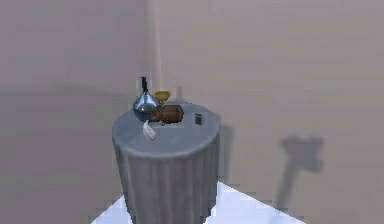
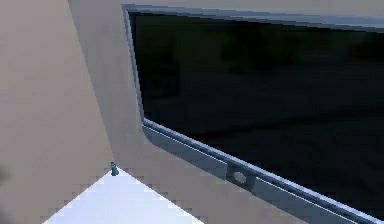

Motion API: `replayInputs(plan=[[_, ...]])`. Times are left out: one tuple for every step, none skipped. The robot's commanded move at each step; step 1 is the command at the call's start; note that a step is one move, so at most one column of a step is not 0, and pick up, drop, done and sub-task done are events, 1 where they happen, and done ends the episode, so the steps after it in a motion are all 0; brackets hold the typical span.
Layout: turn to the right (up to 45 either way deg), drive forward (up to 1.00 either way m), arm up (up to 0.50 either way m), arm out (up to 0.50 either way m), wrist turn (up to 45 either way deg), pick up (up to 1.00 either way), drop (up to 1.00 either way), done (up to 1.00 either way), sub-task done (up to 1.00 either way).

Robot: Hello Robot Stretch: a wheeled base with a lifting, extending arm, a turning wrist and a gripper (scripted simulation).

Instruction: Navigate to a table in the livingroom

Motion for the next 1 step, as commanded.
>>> replayInputs(plan=[[0.0,0.00,0.00,0.00,0.0,0.00,0.00,1.00,0.00]])
